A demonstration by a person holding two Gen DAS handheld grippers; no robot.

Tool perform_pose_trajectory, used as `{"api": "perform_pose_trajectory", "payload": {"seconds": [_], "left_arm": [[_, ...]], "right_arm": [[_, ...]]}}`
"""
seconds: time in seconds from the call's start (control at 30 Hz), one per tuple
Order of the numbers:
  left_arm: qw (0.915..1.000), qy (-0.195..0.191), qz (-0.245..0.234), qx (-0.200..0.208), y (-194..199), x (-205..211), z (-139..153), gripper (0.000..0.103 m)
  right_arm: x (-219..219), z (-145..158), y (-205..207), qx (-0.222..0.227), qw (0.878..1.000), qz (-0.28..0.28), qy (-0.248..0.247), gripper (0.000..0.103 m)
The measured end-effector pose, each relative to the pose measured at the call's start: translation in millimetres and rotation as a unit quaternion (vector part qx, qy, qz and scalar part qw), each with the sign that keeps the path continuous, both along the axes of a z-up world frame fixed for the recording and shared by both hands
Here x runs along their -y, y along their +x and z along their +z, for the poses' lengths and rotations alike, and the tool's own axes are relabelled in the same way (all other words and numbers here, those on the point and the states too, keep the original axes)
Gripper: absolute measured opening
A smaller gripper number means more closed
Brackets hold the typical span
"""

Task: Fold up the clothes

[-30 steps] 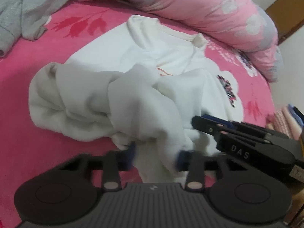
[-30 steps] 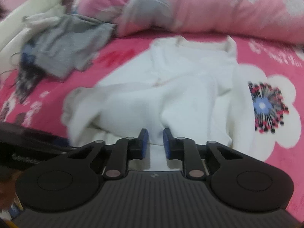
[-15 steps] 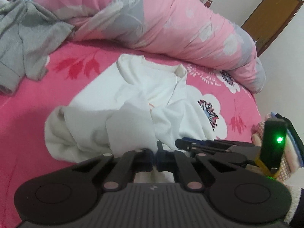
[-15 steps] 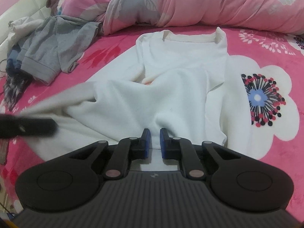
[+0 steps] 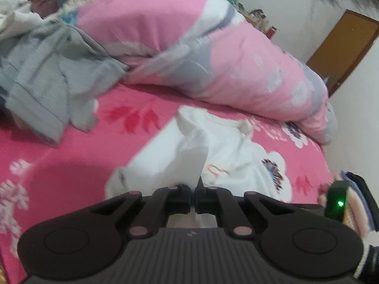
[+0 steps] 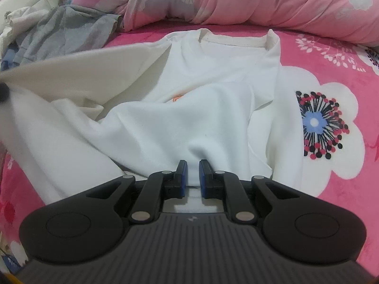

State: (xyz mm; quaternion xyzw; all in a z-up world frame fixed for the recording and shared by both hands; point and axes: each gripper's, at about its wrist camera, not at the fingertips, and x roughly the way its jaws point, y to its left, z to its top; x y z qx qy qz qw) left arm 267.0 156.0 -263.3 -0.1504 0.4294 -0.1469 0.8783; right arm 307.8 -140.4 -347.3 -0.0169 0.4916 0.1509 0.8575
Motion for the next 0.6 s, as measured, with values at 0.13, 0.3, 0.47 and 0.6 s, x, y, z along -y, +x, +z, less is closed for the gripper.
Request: {"api": "perform_pose_trajectory", "payload": {"seconds": [0.13,0.3,0.47,0.6], "left_arm": [[0.9997,0.014,0.015,0.008,11,-21,2,0.003],[0.9978,0.059,0.023,0.019,30,-48,2,0.003],[0.9934,0.101,0.041,0.035,56,-70,4,0.003],[0.9886,0.135,0.050,0.045,77,-82,2,0.003]], "right_arm": [[-4,-1,1,-0.004,1.000,-0.002,-0.007,0.009],[-7,-5,4,-0.009,1.000,-0.002,-0.014,0.009],[-10,-8,7,-0.010,1.000,0.001,-0.022,0.009],[-11,-11,13,-0.012,1.000,0.001,-0.025,0.009]]}}
